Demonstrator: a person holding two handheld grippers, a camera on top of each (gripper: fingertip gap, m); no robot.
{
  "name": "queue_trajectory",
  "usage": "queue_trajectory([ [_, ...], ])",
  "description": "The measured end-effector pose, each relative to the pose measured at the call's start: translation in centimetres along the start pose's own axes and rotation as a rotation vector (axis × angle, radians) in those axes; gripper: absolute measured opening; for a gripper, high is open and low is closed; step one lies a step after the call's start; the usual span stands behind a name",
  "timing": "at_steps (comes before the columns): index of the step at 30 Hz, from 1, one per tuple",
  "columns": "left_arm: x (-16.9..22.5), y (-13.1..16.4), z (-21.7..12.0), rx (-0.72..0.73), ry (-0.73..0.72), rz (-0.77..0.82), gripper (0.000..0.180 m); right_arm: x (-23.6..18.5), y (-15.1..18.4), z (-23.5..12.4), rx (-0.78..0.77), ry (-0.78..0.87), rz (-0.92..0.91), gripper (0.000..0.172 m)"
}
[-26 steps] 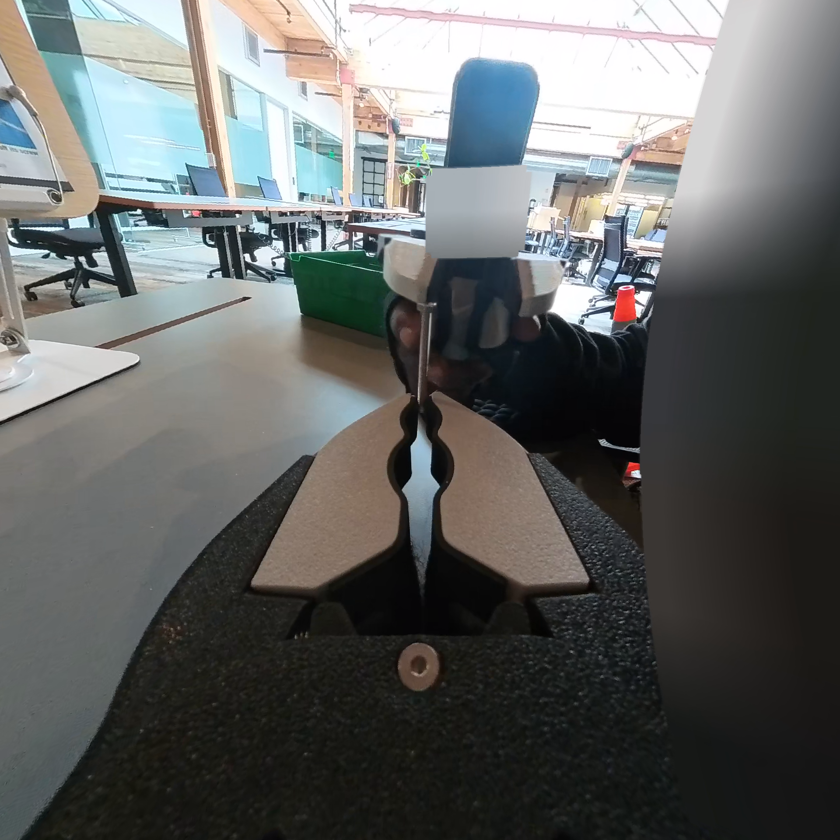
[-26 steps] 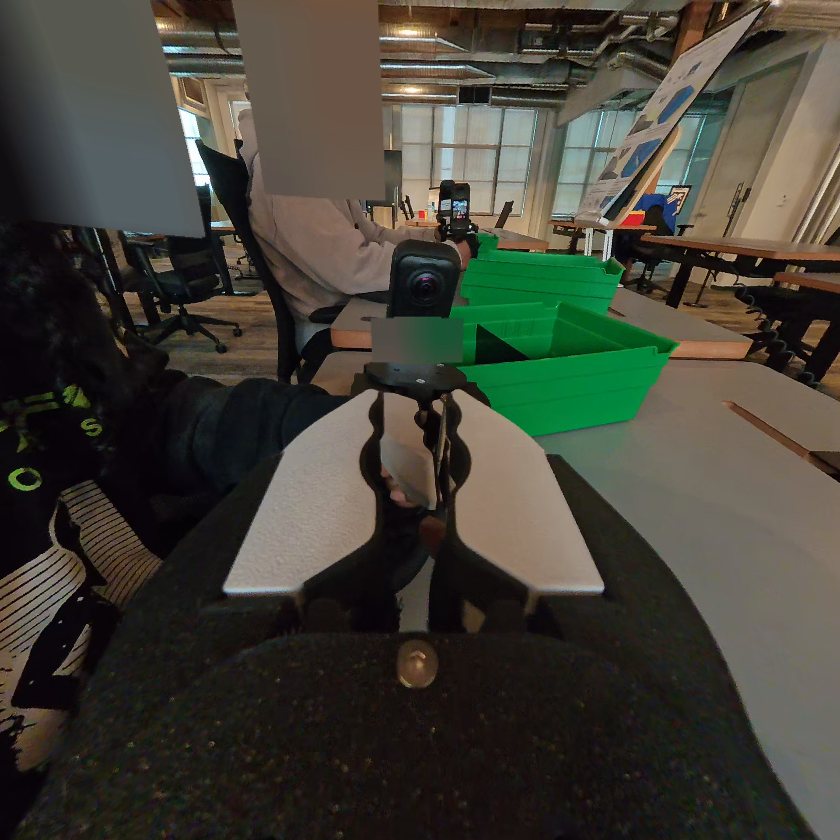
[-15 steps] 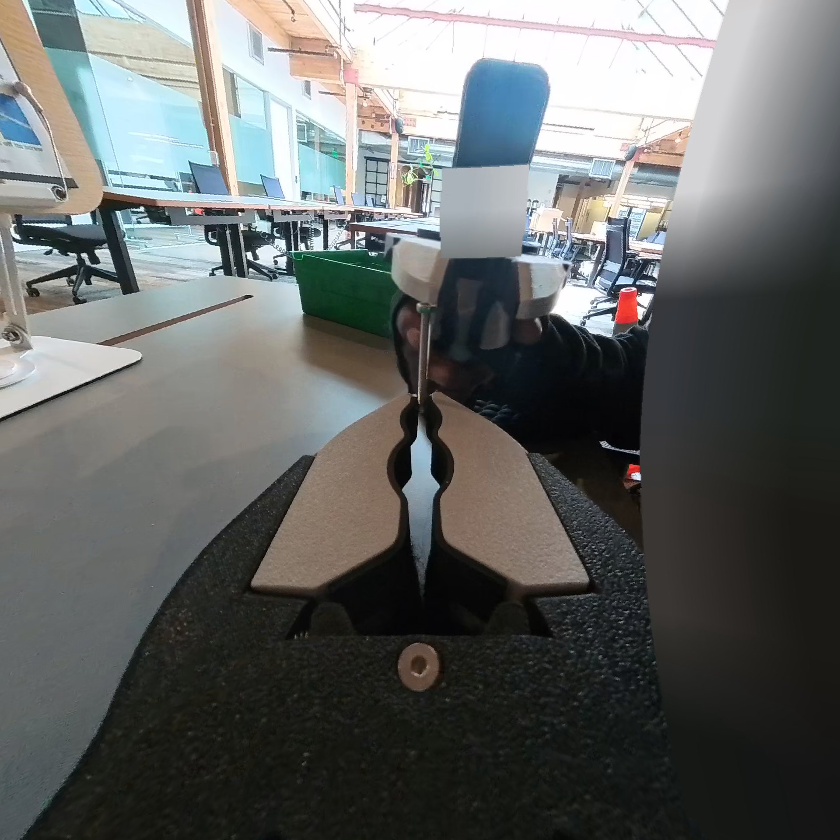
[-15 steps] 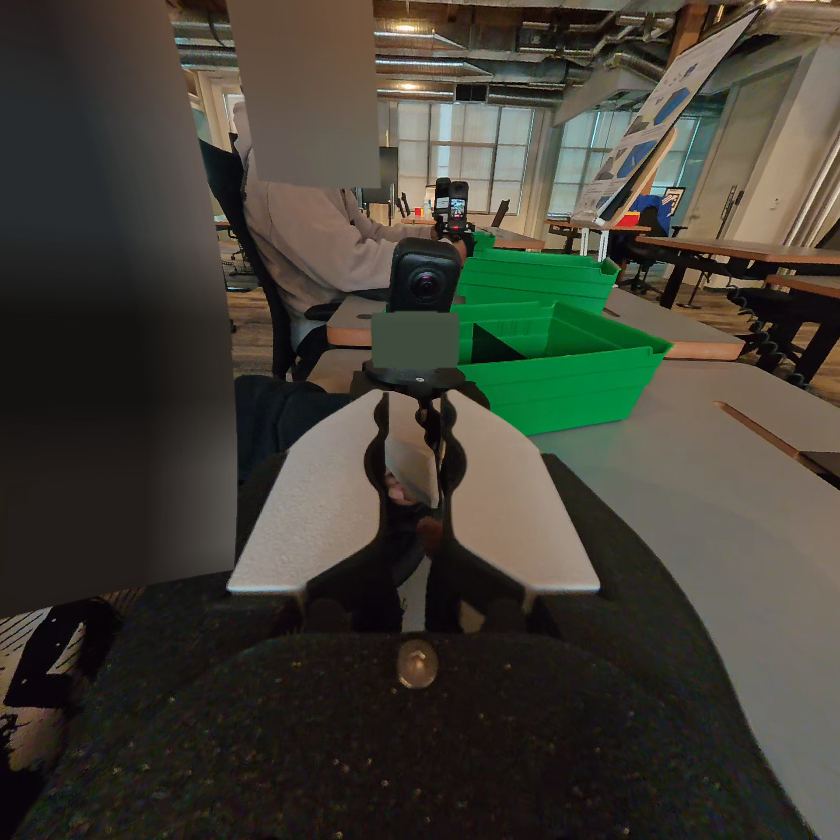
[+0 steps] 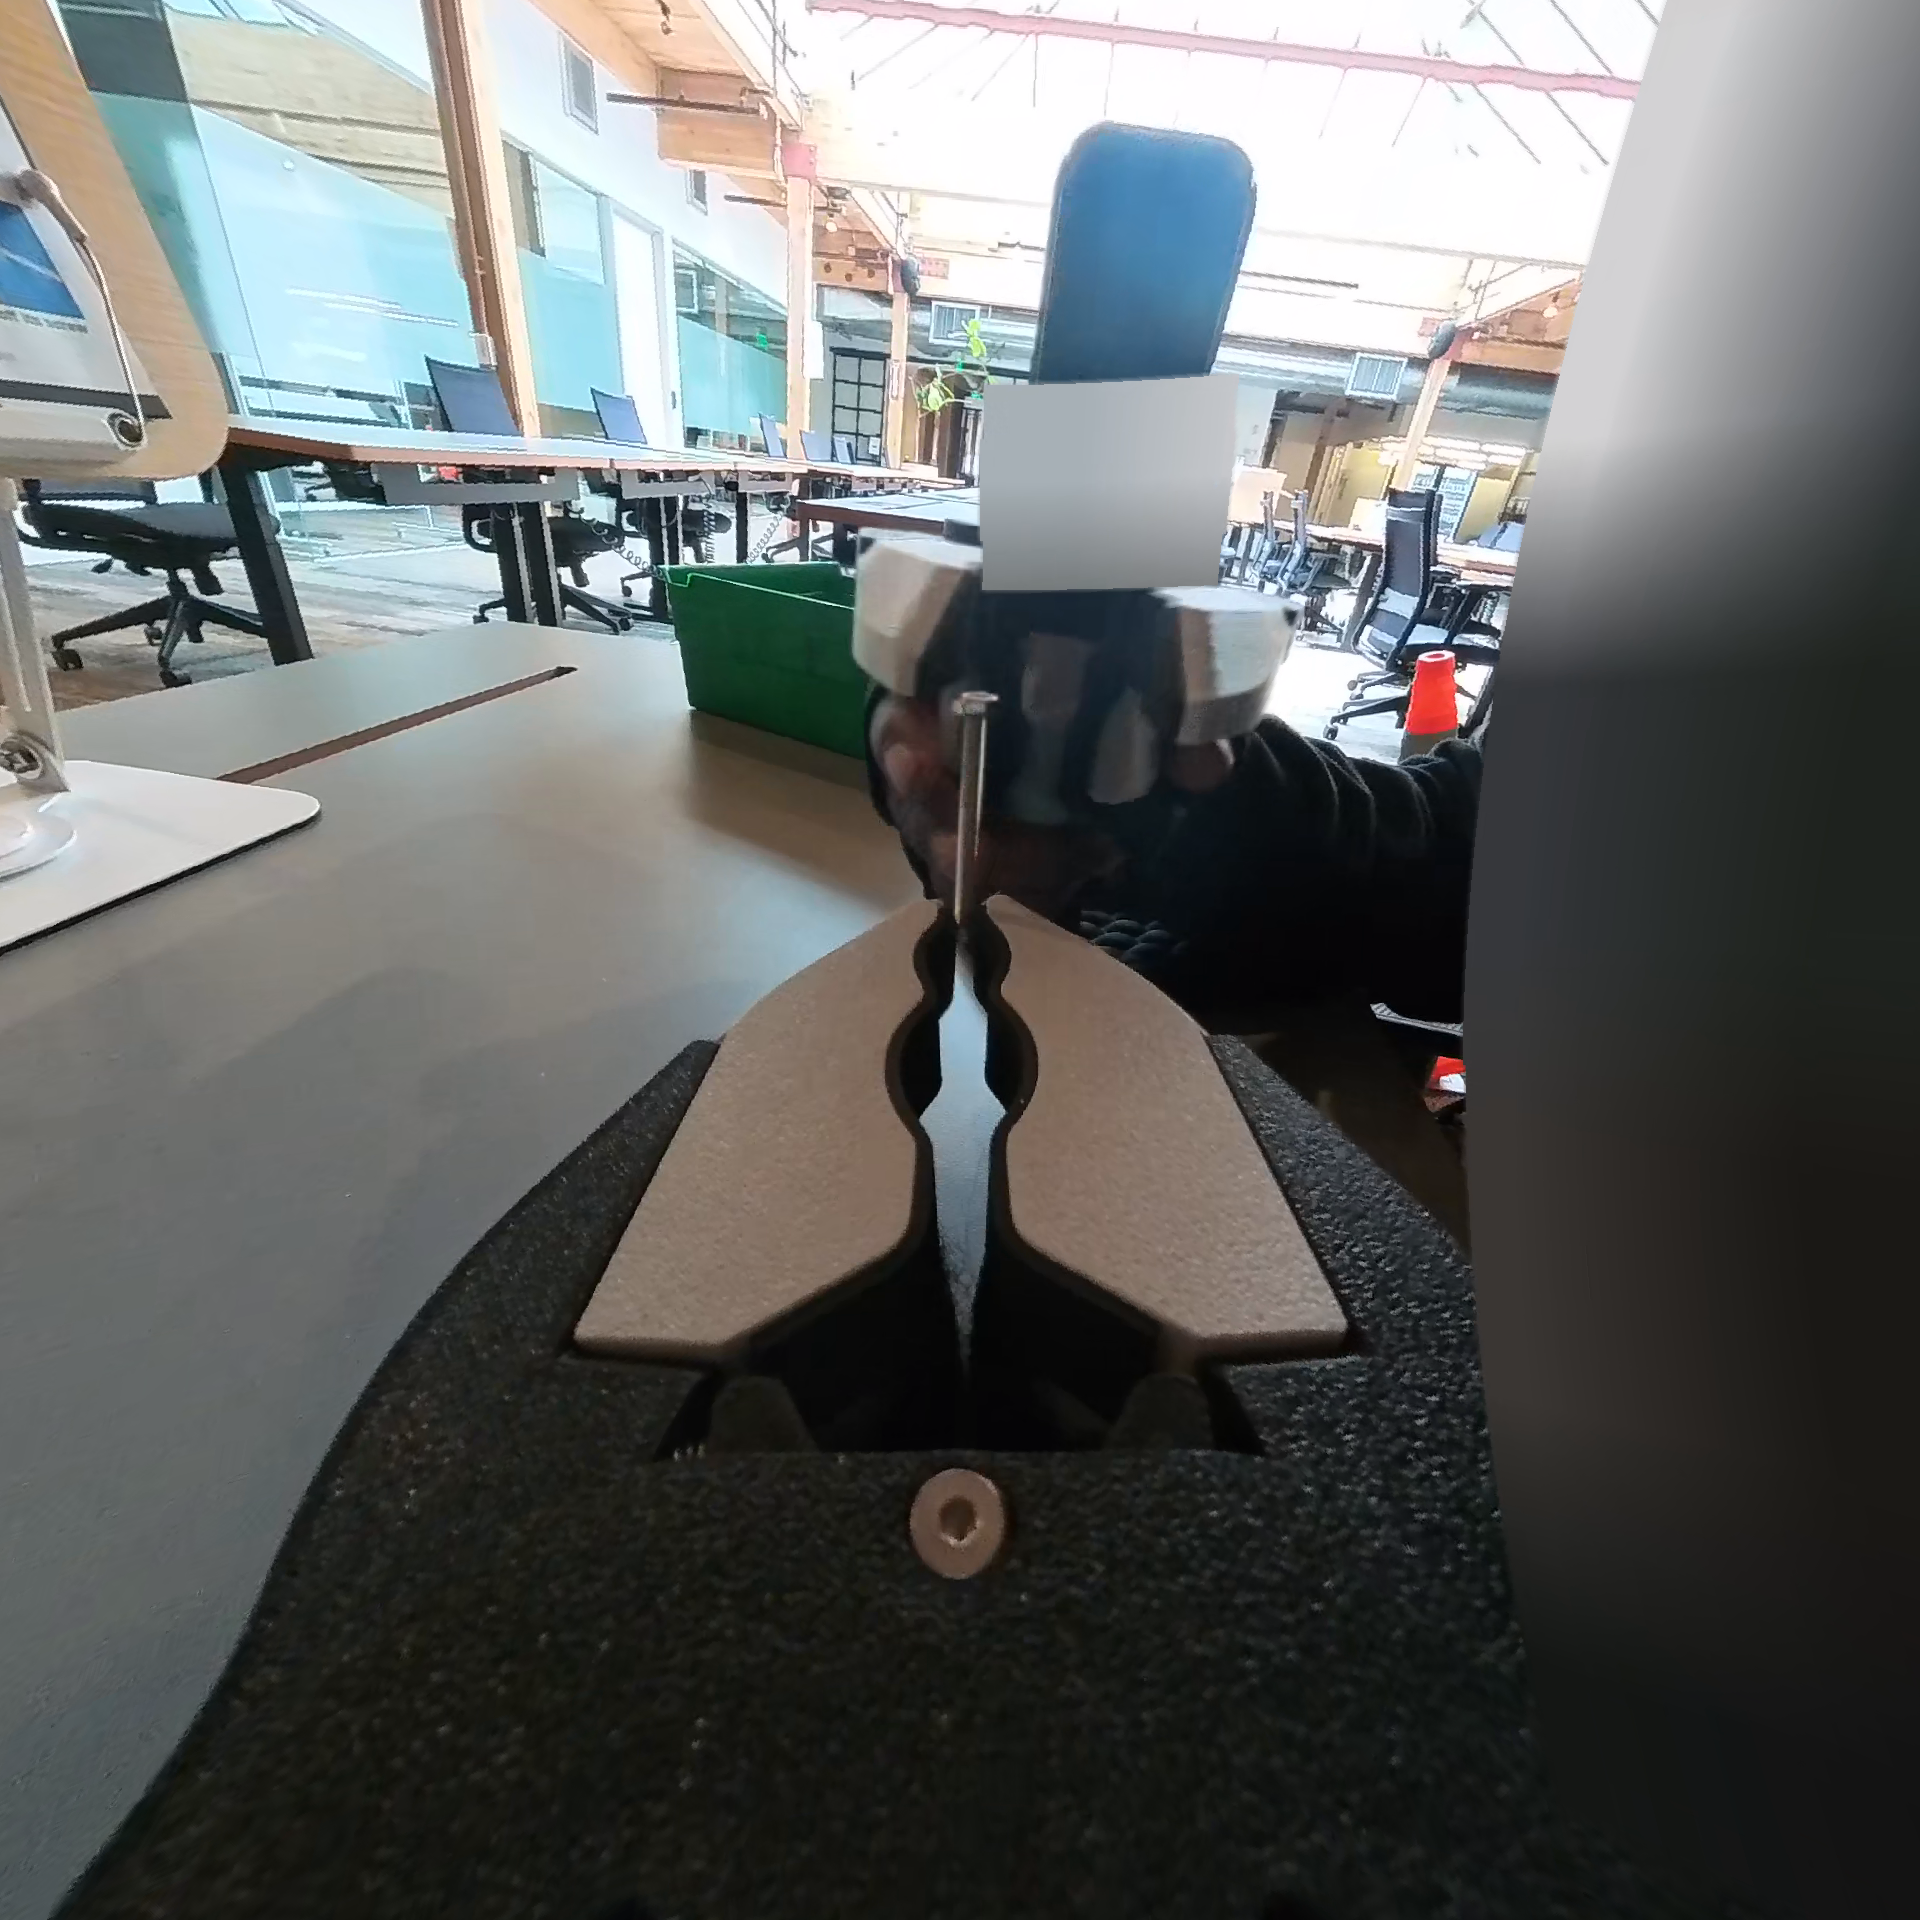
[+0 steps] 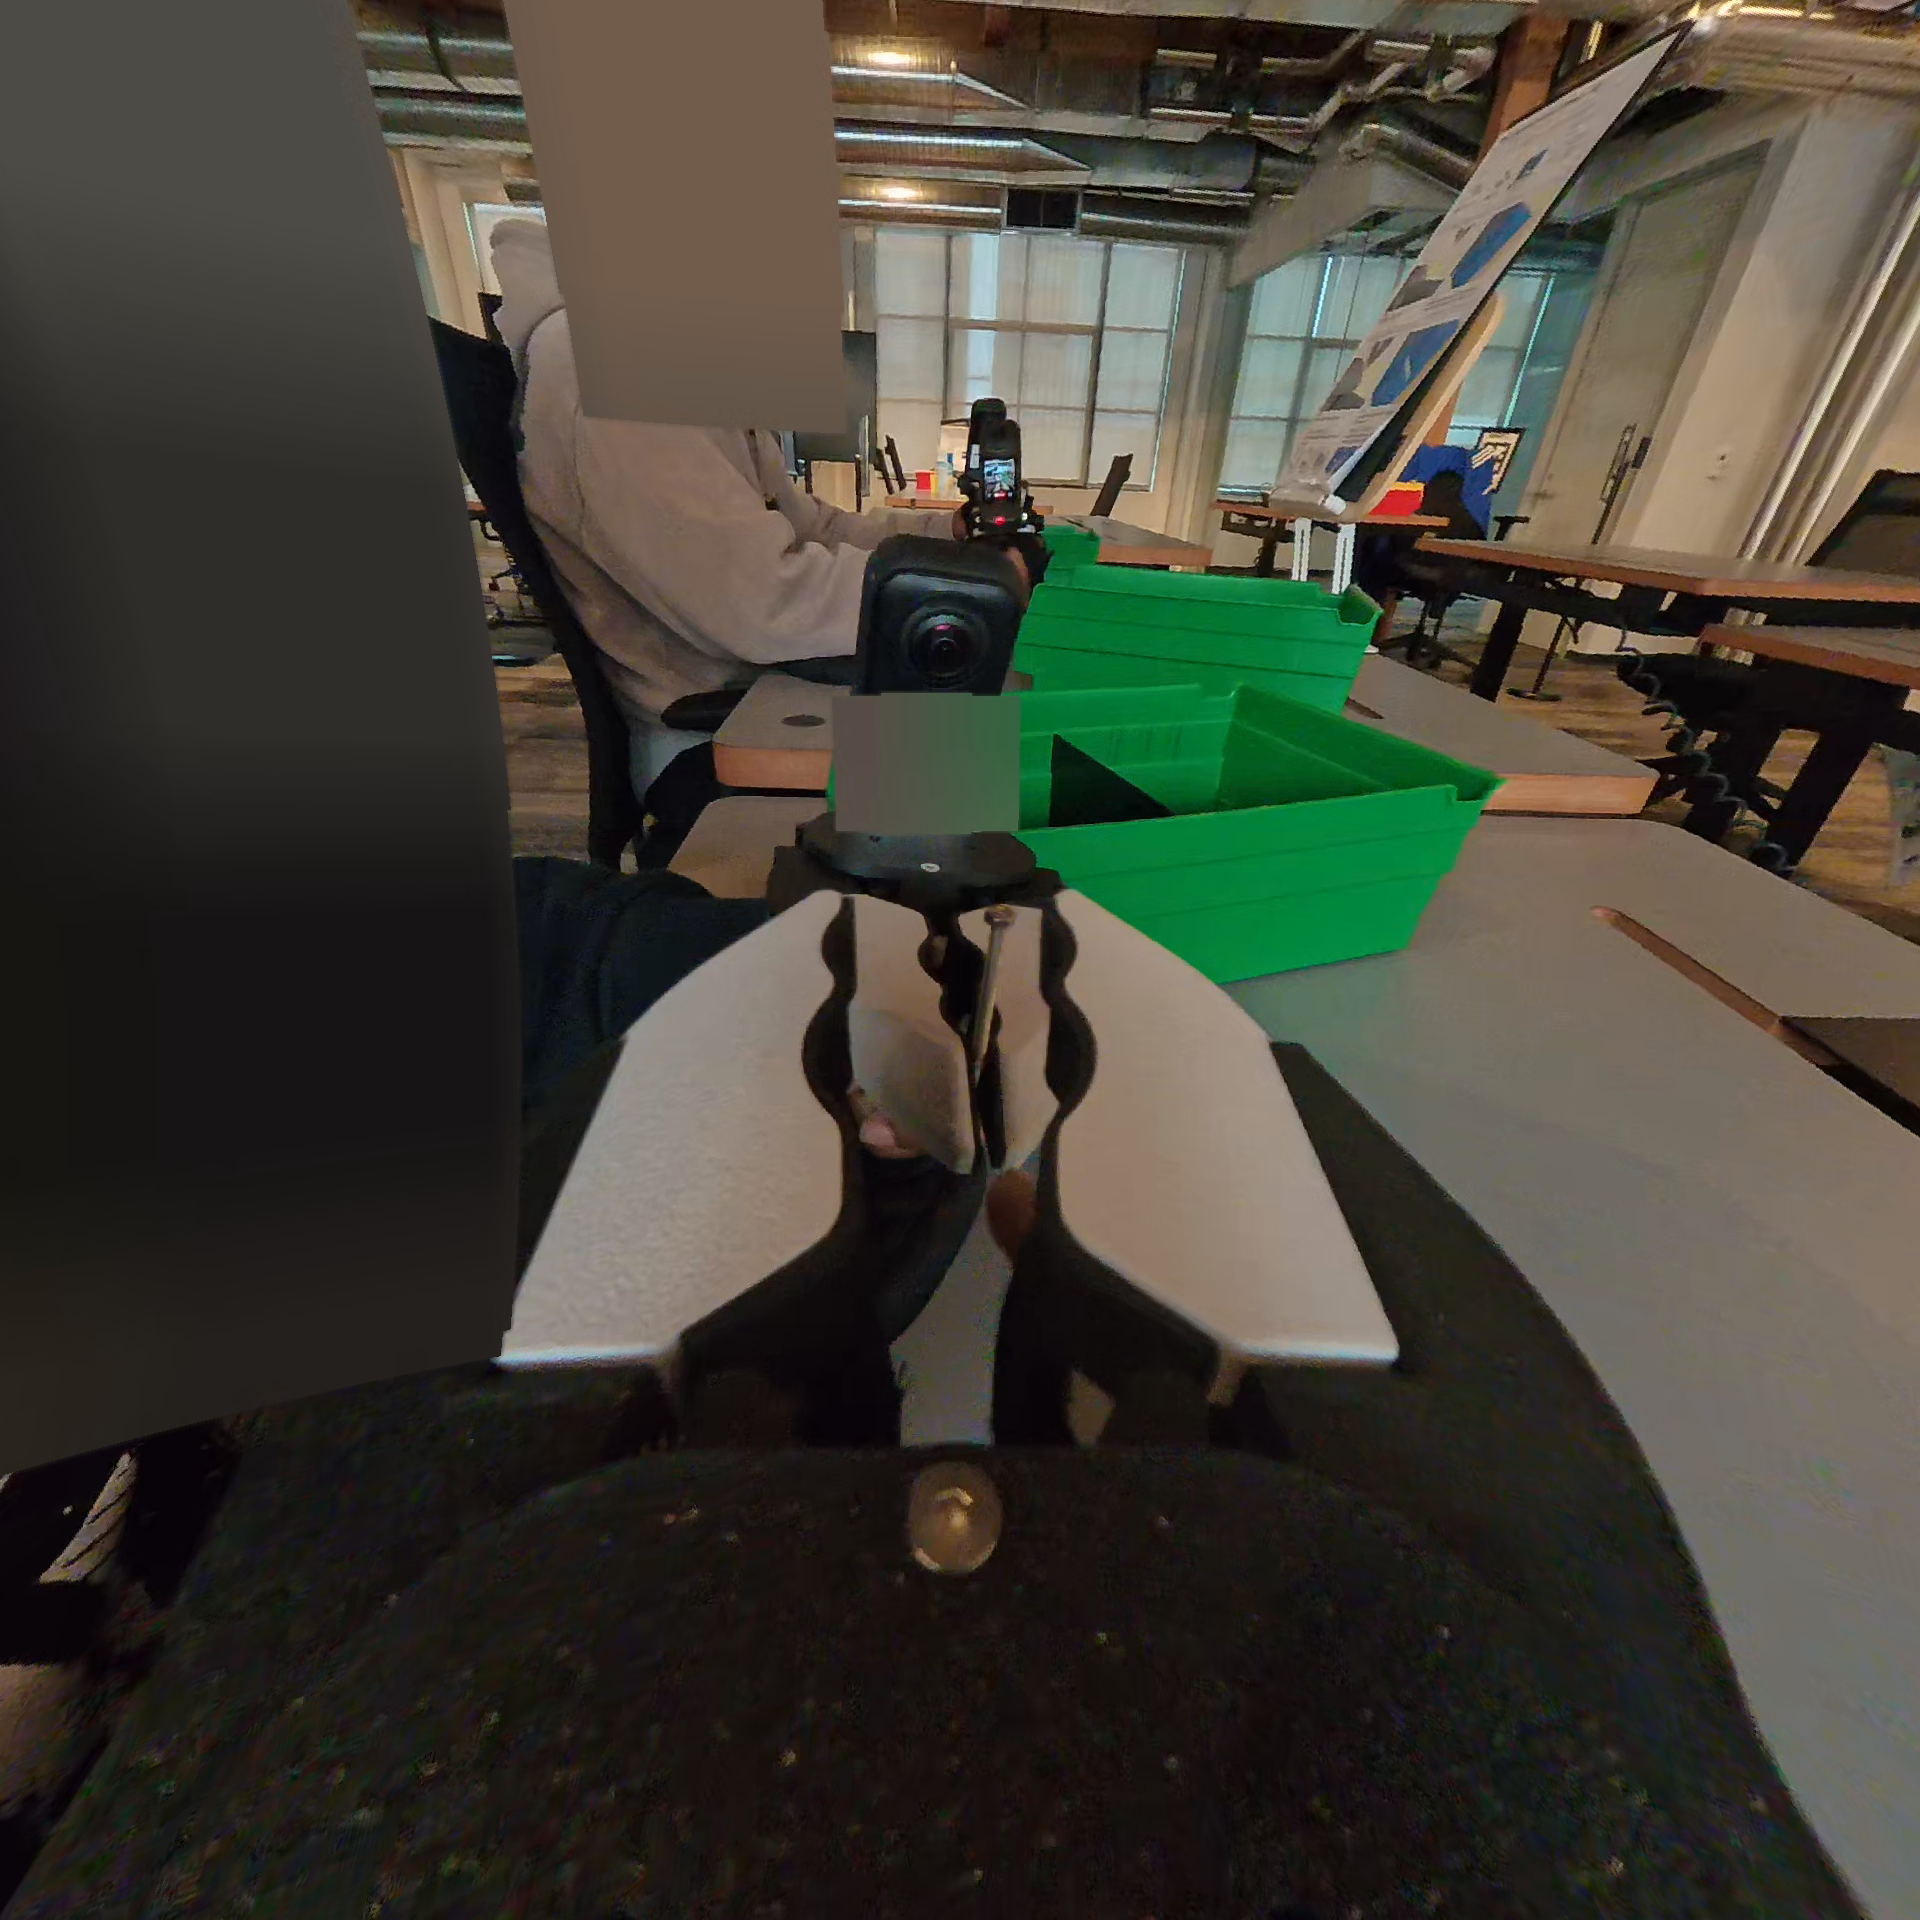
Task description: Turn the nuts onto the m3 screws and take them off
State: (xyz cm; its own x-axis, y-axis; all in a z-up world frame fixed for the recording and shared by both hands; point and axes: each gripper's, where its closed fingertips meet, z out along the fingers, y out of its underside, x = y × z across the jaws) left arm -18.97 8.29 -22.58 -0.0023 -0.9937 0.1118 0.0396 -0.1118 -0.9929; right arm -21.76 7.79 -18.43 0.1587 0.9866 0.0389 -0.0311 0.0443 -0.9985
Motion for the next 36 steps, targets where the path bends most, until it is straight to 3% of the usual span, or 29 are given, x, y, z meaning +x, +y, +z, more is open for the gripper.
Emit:
queue_trajectory([
  [1,0.0,0.0,-0.01,0.0,-0.001,0.0,0.002,-0.08,0.09,0.15,-0.006,-0.004,-0.002,0.035],
  [9,-0.07,-0.04,-0.03,0.004,-0.001,-0.005,0.002,0.09,-0.16,-0.26,0.008,0.006,-0.002,0.027],
  [12,-0.1,-0.08,-0.06,0.007,-0.003,-0.006,0.002,-0.22,0.04,0.2,-0.008,-0.005,-0.013,0.034],
  [16,-0.12,-0.09,-0.08,0.008,-0.004,-0.008,0.002,-0.26,-0.17,-0.3,-0.001,-0.002,-0.019,0.02],
  [21,-0.11,-0.05,-0.05,0.005,-0.004,-0.007,0.002,0.16,0.01,0.09,-0.005,0.016,-0.014,0.034],
  [25,-0.16,-0.08,-0.07,0.008,-0.007,-0.01,0.002,-0.25,-0.19,-0.24,0.001,0.001,-0.02,0.017],
  [27,-0.16,-0.04,-0.04,0.006,-0.006,-0.01,0.002,0.16,-0.38,-0.37,0.016,0.02,-0.015,0.018],
  [30,-0.15,-0.03,-0.04,0.005,-0.006,-0.009,0.002,0.14,-0.02,0.14,-0.003,0.016,-0.009,0.032],
  [34,-0.18,-0.06,-0.07,0.007,-0.008,-0.009,0.002,-0.16,-0.01,-0.11,-0.011,0.01,-0.025,0.017],
  [36,-0.16,-0.05,-0.05,0.006,-0.007,-0.009,0.002,0.18,-0.27,-0.31,0.01,0.024,-0.01,0.022],
])
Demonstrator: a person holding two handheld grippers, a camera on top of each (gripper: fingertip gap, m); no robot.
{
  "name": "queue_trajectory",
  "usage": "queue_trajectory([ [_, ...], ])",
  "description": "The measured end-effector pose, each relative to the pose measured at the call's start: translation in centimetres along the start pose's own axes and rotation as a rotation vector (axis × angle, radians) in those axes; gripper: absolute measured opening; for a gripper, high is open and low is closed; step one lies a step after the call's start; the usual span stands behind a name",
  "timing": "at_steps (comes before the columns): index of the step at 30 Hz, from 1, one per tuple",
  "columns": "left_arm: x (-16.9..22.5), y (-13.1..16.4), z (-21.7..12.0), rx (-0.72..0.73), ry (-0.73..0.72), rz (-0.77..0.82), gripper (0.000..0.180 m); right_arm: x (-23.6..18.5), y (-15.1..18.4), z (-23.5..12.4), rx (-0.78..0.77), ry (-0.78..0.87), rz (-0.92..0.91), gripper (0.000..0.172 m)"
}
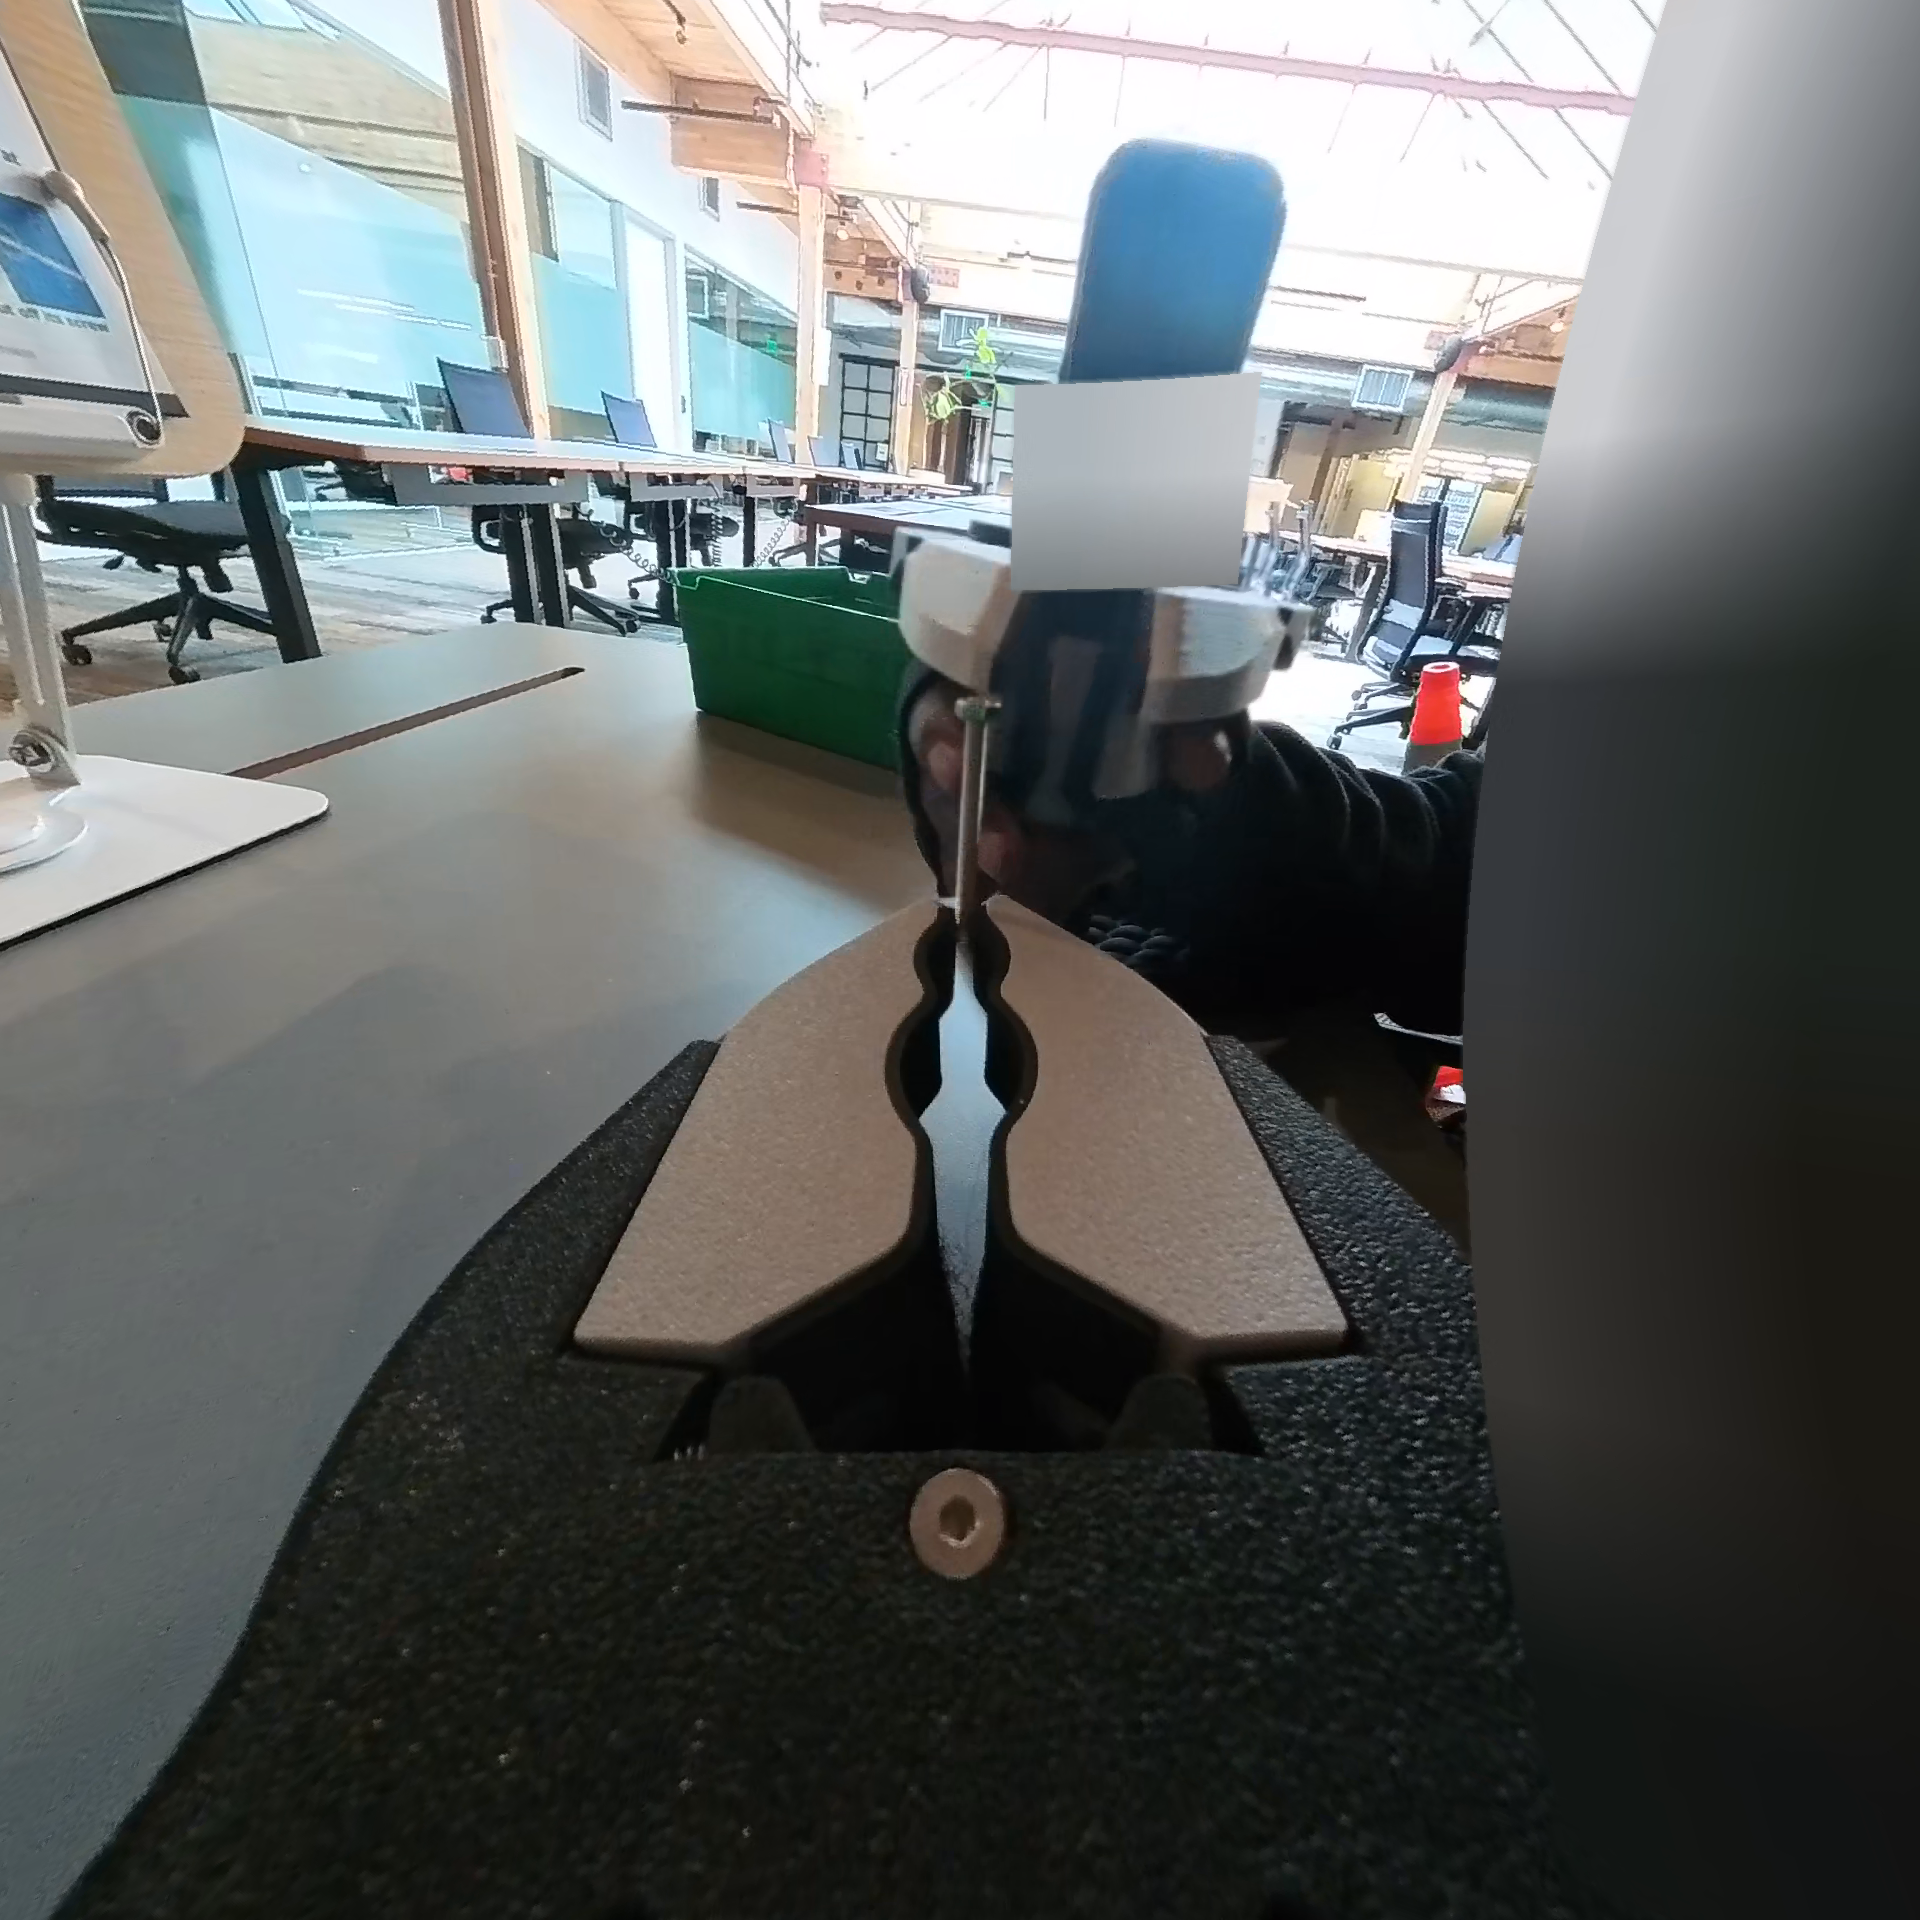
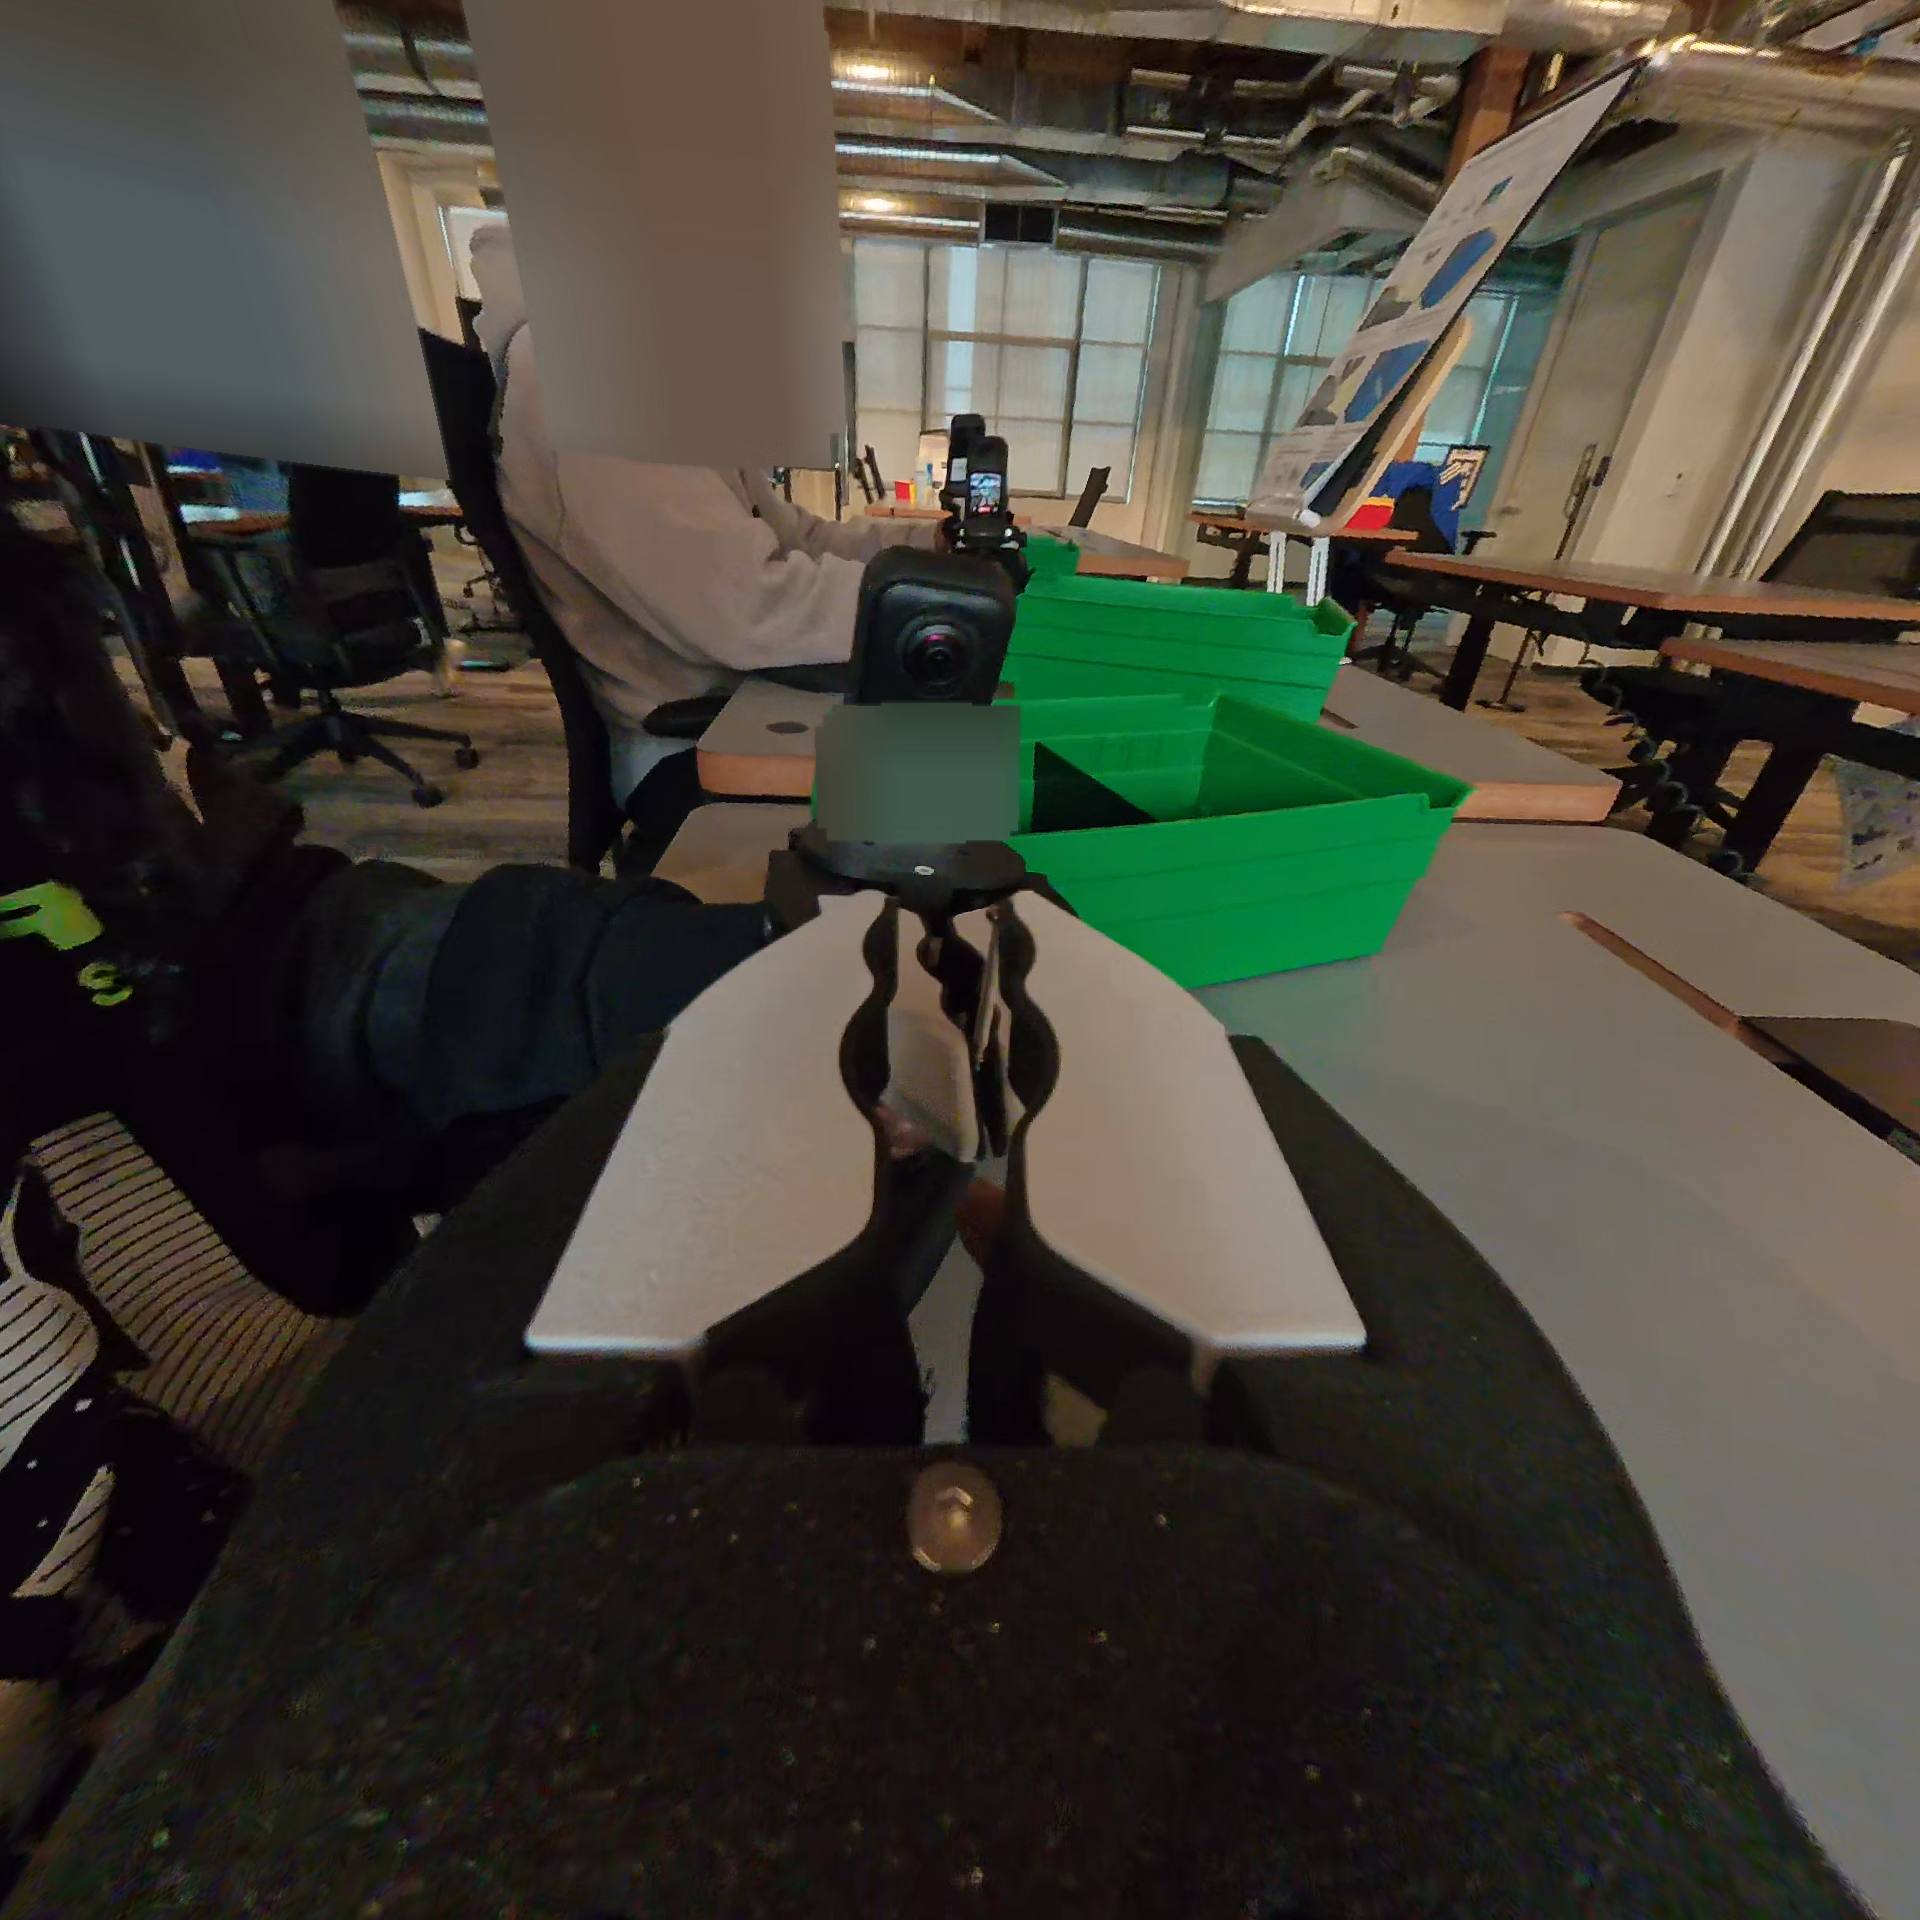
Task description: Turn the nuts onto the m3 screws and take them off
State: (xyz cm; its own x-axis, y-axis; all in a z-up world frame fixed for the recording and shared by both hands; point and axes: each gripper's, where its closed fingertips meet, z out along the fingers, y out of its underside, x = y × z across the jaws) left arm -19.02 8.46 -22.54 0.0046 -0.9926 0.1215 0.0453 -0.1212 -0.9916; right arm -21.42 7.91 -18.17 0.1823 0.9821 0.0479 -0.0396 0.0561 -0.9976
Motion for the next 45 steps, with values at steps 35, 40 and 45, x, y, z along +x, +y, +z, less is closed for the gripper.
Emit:
queue_trajectory([
  [35,-0.14,0.07,0.02,-0.006,-0.005,-0.007,0.002,-0.31,0.25,-0.03,-0.01,-0.005,-0.007,0.014],
  [40,-0.12,0.1,0.03,-0.008,-0.005,-0.004,0.002,-0.16,0.84,0.49,-0.039,0.007,-0.009,0.033],
  [45,-0.16,0.08,0.0,-0.005,-0.005,-0.009,0.002,0.06,0.37,-0.12,-0.014,0.016,-0.005,0.015],
])
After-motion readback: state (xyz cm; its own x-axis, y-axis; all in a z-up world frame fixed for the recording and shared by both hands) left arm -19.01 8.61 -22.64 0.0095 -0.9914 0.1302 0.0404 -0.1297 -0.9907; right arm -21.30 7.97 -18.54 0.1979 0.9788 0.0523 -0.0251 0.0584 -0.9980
